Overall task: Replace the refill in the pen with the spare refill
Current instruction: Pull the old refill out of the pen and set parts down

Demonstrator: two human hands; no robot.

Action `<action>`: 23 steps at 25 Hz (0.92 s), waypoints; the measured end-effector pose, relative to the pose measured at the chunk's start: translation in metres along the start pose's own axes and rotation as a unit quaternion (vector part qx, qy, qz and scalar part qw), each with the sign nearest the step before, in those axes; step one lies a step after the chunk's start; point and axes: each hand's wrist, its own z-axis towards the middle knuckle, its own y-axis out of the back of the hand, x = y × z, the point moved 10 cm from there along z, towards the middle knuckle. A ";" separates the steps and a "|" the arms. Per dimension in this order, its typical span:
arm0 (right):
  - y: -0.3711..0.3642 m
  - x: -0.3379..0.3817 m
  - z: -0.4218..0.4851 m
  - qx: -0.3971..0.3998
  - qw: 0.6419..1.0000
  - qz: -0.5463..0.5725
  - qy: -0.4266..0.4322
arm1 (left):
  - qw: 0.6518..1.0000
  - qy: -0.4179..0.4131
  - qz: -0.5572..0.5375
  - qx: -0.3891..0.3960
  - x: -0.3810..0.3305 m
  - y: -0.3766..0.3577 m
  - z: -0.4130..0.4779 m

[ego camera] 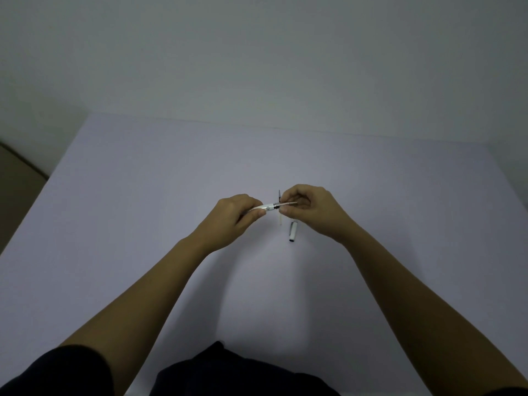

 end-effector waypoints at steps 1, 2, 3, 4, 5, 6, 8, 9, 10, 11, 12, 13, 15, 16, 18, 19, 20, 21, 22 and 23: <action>0.001 -0.001 0.000 -0.008 1.000 0.018 -0.005 | 1.000 0.003 -0.003 -0.006 0.000 0.001 0.000; 0.004 -0.002 0.000 -0.019 1.000 0.016 -0.011 | 1.000 0.004 -0.005 -0.011 0.001 0.003 0.000; 0.006 -0.002 0.000 -0.030 0.999 -0.012 -0.013 | 1.000 0.005 -0.007 -0.014 0.001 0.003 0.001; 0.007 -0.002 0.001 -0.032 0.999 -0.037 -0.019 | 1.000 0.005 -0.007 -0.013 0.000 0.003 0.001; 0.007 -0.004 0.002 -0.029 0.999 -0.042 -0.019 | 1.000 0.004 -0.006 -0.010 0.000 0.002 0.001; 0.006 0.000 0.001 -0.019 0.999 -0.035 -0.011 | 1.000 0.004 -0.006 -0.008 0.001 0.001 0.001; 0.005 0.002 0.000 -0.011 1.000 -0.010 -0.001 | 1.000 0.006 -0.009 -0.013 0.002 0.000 0.000; 0.006 0.000 0.001 -0.018 1.000 -0.006 -0.008 | 1.000 0.008 -0.010 -0.016 0.002 0.001 0.000; 0.007 0.000 0.001 -0.026 0.999 -0.013 -0.017 | 1.000 0.009 -0.011 -0.017 0.002 0.000 0.000; 0.008 -0.001 0.002 -0.031 0.999 -0.035 -0.019 | 1.000 0.009 -0.011 -0.016 0.002 0.000 0.000; 0.008 -0.001 0.002 -0.033 0.998 -0.049 -0.022 | 1.000 0.008 -0.010 -0.013 0.002 -0.001 0.000; 0.008 -0.002 0.003 -0.031 0.998 -0.053 -0.020 | 1.000 0.007 -0.008 -0.009 0.002 -0.002 0.000; 0.007 -0.002 0.002 -0.029 0.999 -0.022 -0.018 | 1.000 0.008 -0.006 -0.009 0.002 -0.002 0.000; 0.008 -0.003 0.001 -0.036 0.999 -0.010 -0.021 | 1.000 0.010 -0.009 -0.013 0.003 -0.001 0.000; 0.011 -0.004 0.001 -0.051 0.997 -0.046 -0.032 | 1.000 0.014 -0.014 -0.019 0.005 0.001 0.000; 0.011 -0.005 0.001 -0.047 0.996 -0.066 -0.034 | 1.000 0.014 -0.014 -0.019 0.005 0.001 0.000; 0.010 -0.005 0.001 -0.040 0.996 -0.068 -0.032 | 1.000 0.014 -0.014 -0.018 0.005 0.000 0.000; 0.008 -0.004 0.001 -0.032 0.998 -0.053 -0.026 | 1.000 0.014 -0.015 -0.019 0.005 0.000 0.000; 0.008 -0.004 0.000 -0.028 0.999 -0.029 -0.022 | 0.999 0.014 -0.018 -0.022 0.005 0.000 0.000; 0.008 -0.004 -0.001 -0.029 0.999 0.000 -0.022 | 0.999 0.015 -0.021 -0.026 0.005 0.001 0.000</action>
